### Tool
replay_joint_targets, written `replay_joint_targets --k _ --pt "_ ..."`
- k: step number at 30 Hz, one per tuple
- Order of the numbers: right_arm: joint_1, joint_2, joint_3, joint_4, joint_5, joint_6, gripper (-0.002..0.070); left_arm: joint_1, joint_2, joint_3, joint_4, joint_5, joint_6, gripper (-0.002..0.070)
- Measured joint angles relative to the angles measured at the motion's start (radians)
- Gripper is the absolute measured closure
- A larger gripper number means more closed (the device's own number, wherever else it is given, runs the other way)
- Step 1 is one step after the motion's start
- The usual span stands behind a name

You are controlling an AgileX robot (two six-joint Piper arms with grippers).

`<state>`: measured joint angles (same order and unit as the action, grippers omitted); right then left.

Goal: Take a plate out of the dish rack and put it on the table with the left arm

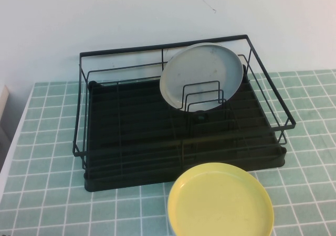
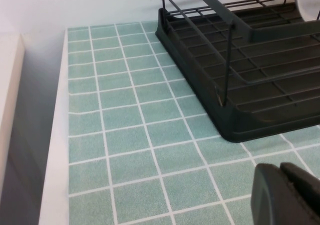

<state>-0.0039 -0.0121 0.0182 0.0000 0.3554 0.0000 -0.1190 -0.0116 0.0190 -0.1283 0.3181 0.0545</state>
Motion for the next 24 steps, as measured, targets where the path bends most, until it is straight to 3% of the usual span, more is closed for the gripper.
replay_joint_targets --k 24 --pt "0.0 0.0 0.0 0.0 0.0 0.0 0.0678 0.039 -0.001 -0.002 -0.018 0.007 0.003 0.0678"
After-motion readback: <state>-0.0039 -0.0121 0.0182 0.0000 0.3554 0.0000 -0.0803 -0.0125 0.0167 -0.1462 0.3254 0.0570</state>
